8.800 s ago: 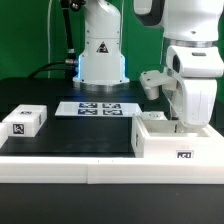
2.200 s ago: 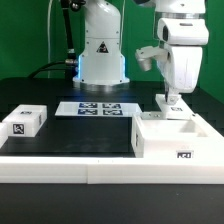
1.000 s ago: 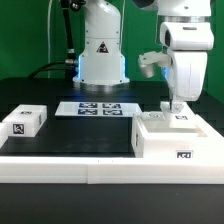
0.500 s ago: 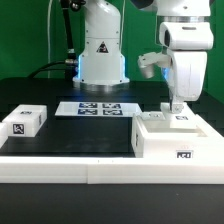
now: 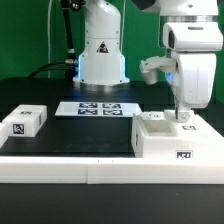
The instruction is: Assemble cabinet
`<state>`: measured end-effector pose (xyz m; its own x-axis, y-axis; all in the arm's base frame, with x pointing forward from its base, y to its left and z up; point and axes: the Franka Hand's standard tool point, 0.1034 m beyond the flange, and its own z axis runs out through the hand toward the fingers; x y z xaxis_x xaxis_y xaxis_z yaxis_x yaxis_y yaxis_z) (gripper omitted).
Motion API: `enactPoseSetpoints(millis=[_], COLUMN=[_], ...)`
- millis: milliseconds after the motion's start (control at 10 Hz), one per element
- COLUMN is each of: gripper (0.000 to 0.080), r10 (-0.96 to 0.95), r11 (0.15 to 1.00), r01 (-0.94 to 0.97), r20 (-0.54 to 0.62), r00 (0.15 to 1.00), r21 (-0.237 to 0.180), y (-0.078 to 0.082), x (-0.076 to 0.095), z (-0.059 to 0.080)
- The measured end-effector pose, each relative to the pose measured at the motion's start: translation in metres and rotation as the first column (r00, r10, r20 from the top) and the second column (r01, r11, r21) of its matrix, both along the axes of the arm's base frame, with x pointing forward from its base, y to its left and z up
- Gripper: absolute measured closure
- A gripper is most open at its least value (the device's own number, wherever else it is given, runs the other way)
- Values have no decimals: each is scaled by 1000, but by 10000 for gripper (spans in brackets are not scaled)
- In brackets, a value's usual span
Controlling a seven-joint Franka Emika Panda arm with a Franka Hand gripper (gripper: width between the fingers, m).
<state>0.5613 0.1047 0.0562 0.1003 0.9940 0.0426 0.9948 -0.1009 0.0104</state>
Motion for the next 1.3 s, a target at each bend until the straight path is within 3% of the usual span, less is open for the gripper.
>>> enactPoseSetpoints(millis=[200,700,800,900,1000,1100,1300], gripper=[728,723,557,557,347,347,73], r10=[11,18,18,18,18,18,18], r11=[1000,1000,1000,1000,1000,1000,1000], r01=[-11,-19,-18,-18,-18,-18,-18], r20=[-2,-4,-5,-5,-5,-5,-5], r00=[1000,1000,1000,1000,1000,1000,1000], r21=[-11,-19,-19,-19,-19,-19,-19], y=[0,-1,-1,-1,-1,-1,-1], x=[15,15,14,14,14,14,14], z=[0,0,-1,-1,-1,-1,-1])
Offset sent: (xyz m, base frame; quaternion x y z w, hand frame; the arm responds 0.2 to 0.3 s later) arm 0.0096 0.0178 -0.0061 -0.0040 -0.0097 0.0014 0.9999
